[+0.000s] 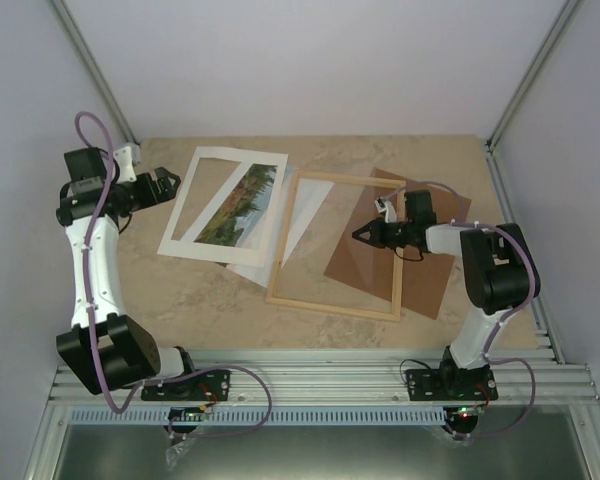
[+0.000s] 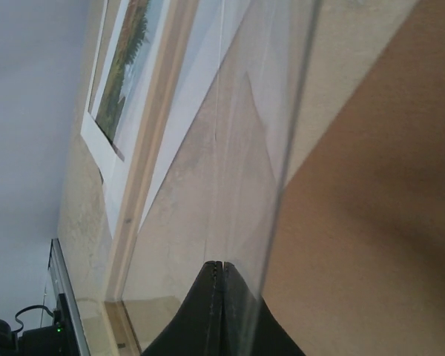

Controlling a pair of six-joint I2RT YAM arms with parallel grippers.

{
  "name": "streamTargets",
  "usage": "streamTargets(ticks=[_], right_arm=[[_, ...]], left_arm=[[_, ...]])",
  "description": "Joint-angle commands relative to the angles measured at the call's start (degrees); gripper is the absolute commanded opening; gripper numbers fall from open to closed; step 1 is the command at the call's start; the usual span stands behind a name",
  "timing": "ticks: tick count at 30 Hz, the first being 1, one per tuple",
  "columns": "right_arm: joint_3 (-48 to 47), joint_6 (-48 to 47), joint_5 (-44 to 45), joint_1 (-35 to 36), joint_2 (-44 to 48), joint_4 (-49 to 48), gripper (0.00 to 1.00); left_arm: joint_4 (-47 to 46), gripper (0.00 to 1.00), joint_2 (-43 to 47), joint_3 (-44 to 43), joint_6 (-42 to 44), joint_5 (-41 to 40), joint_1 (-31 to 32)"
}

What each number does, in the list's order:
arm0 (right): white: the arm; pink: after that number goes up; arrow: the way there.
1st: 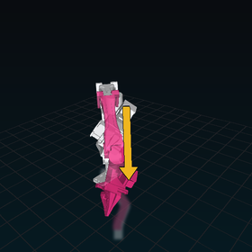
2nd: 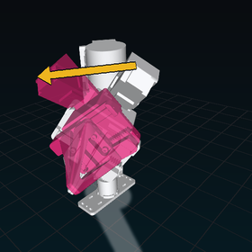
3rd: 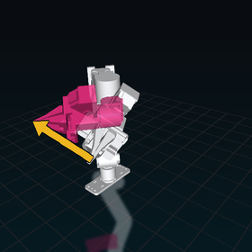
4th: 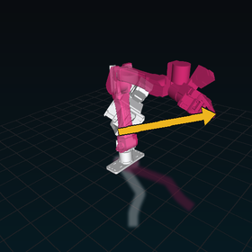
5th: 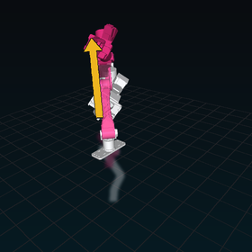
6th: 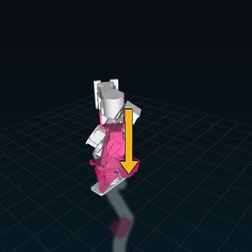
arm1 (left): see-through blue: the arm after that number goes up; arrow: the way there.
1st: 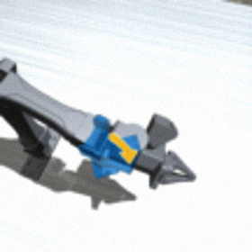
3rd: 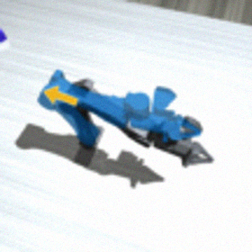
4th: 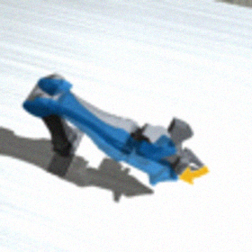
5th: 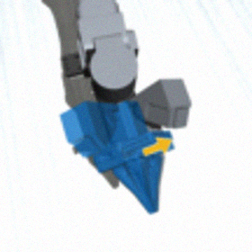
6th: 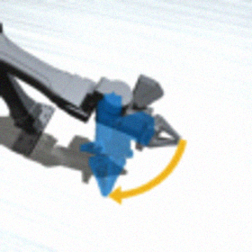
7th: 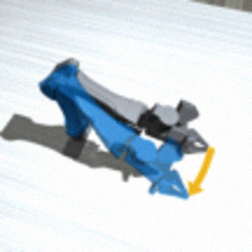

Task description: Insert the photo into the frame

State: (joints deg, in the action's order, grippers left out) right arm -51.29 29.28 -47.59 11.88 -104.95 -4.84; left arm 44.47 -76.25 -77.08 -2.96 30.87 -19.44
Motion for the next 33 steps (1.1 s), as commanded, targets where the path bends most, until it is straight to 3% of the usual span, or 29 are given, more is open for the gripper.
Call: streamTargets(ticks=[1,19,33], right_arm=[[1.2,-2.1,-0.7,-1.8,1.0,0.5,0.01],[1.2,-3.7,3.4,-4.0,0.3,8.6,0.01],[0.3,-0.2,1.6,-4.6,2.5,13.3,0.00]], left_arm=[[-1.2,0.99,-0.7,0.0,0.5,-0.2,0.1],[-1.6,0.99,-2.3,-0.1,0.5,-0.4,0.2],[-2.0,1.00,-2.5,0.6,0.7,-0.6,0.1]])
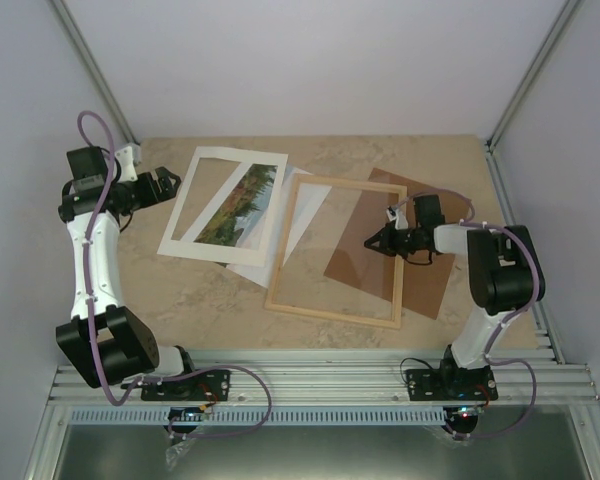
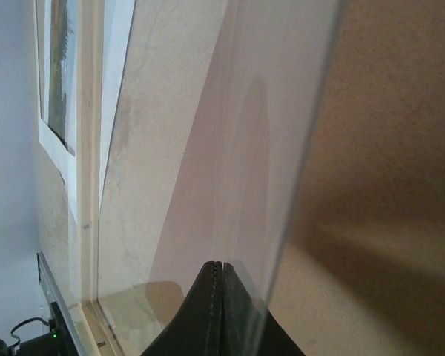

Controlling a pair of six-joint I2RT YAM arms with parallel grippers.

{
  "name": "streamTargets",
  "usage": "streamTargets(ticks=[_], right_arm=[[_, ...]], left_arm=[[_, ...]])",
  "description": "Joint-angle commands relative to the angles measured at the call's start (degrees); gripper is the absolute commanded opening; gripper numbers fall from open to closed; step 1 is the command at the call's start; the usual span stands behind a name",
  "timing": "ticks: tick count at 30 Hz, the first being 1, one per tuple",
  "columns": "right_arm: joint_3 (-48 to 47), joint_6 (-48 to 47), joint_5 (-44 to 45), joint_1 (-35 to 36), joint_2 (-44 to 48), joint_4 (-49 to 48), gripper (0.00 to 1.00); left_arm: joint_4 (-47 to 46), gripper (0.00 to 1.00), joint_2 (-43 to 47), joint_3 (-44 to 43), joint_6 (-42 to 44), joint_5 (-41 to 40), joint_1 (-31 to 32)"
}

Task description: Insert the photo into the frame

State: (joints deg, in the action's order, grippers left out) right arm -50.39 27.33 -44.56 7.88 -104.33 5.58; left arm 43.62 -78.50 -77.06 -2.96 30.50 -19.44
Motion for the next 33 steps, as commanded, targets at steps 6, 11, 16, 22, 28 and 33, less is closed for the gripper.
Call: streamTargets(ticks=[6,11,16,22,28,33], right_arm=[[-0.6,5.1,-3.7,-0.7,4.1,3.3,0.01],[-0.4,4.5,-3.0,-0.7,4.3,4.6,0.01],[-0.3,3.0,-2.3,-1.1,3.9,5.6,0.01],[-1.0,1.6,-2.0,-1.6,3.6,6.9,0.01],[-1.3,1.0,-1.9,-1.6,3.6,7.3,0.01],[-2.6,-1.1,-2.0,-1.7,3.5,9.8,0.01]], left_arm=[[-1.2,1.00,-0.3,1.1,0.8,-0.4,0.1],[-1.6,1.00,-0.7,1.3,0.5,-0.4,0.2],[-1.4,0.99,-0.9,1.1,0.6,-0.5,0.2],[-1.3,0.99,-0.9,1.2,0.8,-0.6,0.1],[-1.5,0.99,-1.1,1.4,0.8,-0.7,0.1],[-1.4,0.99,-1.3,1.4,0.9,-0.7,0.1]])
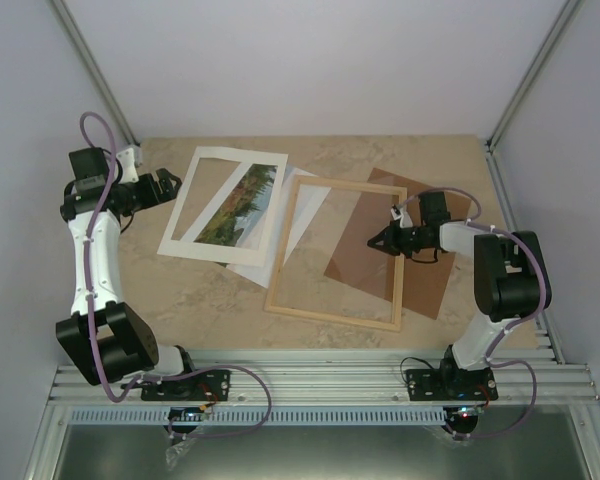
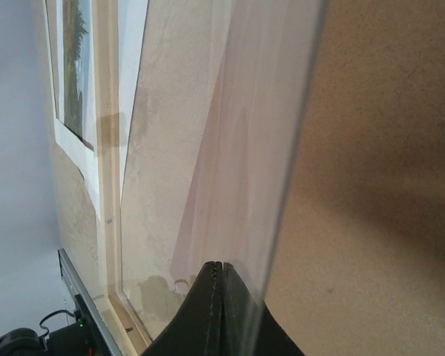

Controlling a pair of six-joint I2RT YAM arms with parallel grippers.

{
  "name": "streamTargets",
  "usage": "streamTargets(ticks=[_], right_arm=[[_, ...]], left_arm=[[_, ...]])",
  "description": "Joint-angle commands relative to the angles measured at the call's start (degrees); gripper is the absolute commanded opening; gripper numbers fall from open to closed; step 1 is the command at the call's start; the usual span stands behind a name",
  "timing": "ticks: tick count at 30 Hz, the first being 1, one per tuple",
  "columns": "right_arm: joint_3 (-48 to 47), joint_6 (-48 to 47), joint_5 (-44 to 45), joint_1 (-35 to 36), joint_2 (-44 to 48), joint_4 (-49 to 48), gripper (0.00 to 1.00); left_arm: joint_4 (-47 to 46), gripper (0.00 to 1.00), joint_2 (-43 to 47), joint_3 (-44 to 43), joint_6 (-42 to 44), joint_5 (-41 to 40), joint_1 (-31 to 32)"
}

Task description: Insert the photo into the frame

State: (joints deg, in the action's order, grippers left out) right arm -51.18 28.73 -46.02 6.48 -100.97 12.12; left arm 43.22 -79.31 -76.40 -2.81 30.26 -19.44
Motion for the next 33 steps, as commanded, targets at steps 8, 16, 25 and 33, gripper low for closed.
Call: streamTargets(ticks=[8,16,25,33], right_arm=[[-3.1,-0.3,-2.6,-0.3,0.7,5.2,0.01],[-4.9,3.7,-4.9,-0.3,1.0,4.7,0.01],[-5.2,5.5,-6.5,-0.3,1.7,4.9,0.00],[-4.9,1.1,-5.2,-0.4,1.5,8.1,0.00]], left_arm=[[-1.4,0.99,-0.7,1.4,0.6,-0.4,0.1],[-1.6,0.99,-0.8,1.8,0.2,-0.1,0.2],[-1.7,0.99,-1.1,1.8,0.0,0.1,0.1],[-1.7,1.00,-1.3,1.9,0.2,0.0,0.1]])
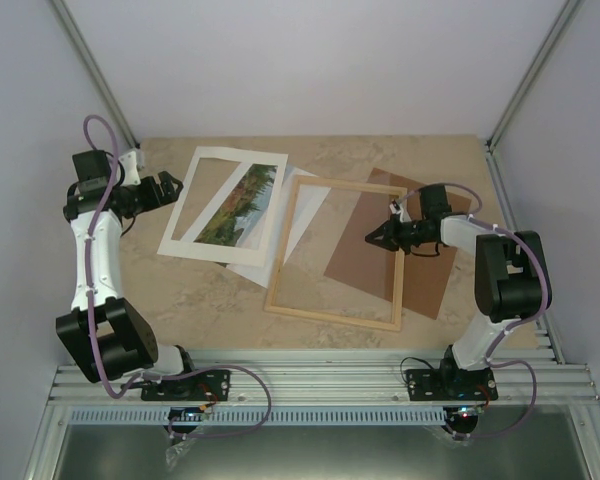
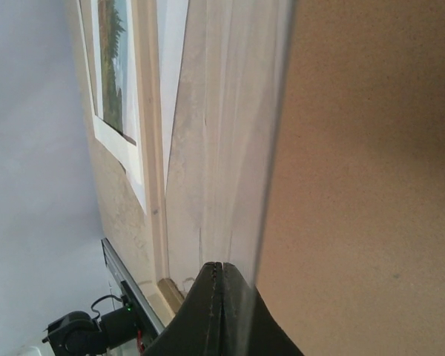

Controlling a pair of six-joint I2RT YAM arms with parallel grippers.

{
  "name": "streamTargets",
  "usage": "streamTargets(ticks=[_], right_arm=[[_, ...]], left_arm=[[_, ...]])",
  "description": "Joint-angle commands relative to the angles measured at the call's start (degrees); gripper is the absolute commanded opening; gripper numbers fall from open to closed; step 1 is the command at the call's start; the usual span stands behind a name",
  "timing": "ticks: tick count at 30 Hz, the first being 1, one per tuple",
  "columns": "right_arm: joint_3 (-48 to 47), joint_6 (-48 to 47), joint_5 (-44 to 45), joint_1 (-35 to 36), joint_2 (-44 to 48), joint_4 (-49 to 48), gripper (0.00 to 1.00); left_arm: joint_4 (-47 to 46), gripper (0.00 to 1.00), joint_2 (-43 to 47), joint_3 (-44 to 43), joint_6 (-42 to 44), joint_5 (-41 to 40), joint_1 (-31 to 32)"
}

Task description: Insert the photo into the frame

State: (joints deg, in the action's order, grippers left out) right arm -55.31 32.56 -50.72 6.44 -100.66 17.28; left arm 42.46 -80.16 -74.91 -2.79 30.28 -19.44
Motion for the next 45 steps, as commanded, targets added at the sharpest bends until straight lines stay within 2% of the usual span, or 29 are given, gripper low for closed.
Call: streamTargets(ticks=[1,9,18,28,45], right_arm=[[-0.6,-3.4,-0.2,-0.5,1.1,3.0,0.01],[0.3,-9.8,3.0,-1.3,-0.1,0.1,0.01],[1.3,-10.5,4.2,-1.7,0.9,-0.6,0.01],[2.1,-8.9,2.0,-1.6,-2.0,-1.1,0.00],[0.1,-12.2,5.6,-1.8,-2.4,2.9,0.01]], left_arm=[[-1.0,1.00,-0.4,0.3,0.2,-0.1,0.1],[-1.1,0.99,-0.8,0.1,0.3,0.0,0.1],[-1.2,0.99,-1.5,-0.1,0.8,-0.2,0.2],[-1.7,0.99,-2.5,0.2,0.6,0.2,0.1],[-1.8,0.99,-2.6,0.7,0.9,-0.7,0.1]])
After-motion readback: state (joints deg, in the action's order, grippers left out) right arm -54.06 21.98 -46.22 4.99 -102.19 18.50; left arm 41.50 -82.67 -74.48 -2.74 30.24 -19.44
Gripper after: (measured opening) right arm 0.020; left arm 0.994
